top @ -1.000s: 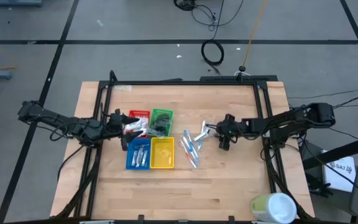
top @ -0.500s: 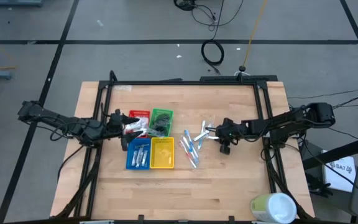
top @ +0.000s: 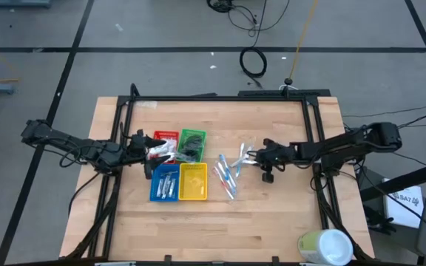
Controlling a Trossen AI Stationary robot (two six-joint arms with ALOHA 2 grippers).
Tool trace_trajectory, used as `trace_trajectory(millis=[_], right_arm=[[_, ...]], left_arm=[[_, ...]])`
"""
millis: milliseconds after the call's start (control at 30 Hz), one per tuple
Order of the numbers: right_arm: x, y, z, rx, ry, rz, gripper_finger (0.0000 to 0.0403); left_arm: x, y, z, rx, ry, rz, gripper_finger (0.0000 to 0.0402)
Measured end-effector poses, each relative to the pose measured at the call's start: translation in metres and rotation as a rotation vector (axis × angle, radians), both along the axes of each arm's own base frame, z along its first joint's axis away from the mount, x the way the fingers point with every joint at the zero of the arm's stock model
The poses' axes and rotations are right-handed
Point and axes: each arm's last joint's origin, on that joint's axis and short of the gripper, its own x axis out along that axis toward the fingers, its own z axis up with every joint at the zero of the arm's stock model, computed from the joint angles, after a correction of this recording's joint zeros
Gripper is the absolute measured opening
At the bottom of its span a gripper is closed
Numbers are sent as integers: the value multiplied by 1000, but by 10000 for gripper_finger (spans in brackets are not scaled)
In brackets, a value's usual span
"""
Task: Pick & Place Travel size toiletries
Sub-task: Put the silver nail cutter into the blue bin
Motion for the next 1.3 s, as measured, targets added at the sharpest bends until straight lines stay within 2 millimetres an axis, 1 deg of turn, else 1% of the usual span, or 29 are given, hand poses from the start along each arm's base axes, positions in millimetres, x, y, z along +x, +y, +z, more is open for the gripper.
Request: trace_trajectory(millis=[167,233,300,467,667,767,833,900,1000,1100,1200,1300], right_arm=[[7,-1,32,-108,-259,61,44],[10,-1,45,-161,-376,80,44],[13,-1,54,-205,-464,93,44],[21,-1,63,-287,-611,109,44],[30,-1,64,-328,-735,109,44],[33,3,64,-264,-788,169,44],[34,6,65,-186,-840,243,44],[36,7,66,-155,-880,274,44],[38,9,65,-141,-884,275,44],[42,10,63,-70,-877,336,44],[53,12,67,20,-884,426,44],[65,14,69,100,-878,498,44]], left_arm=[[6,0,-4,-22,16,19,294],[11,0,-6,-28,22,37,294],[18,1,-10,-29,35,54,294],[41,3,-14,-18,-3,93,294],[68,8,-20,103,-56,127,294],[79,10,-25,221,-48,100,294],[87,10,-30,301,-35,57,294],[95,10,-35,353,-49,10,294],[105,10,-40,403,-121,-71,294],[113,9,-43,438,-193,-162,294],[125,6,-40,459,-243,-241,294],[140,4,-32,460,-279,-319,294]])
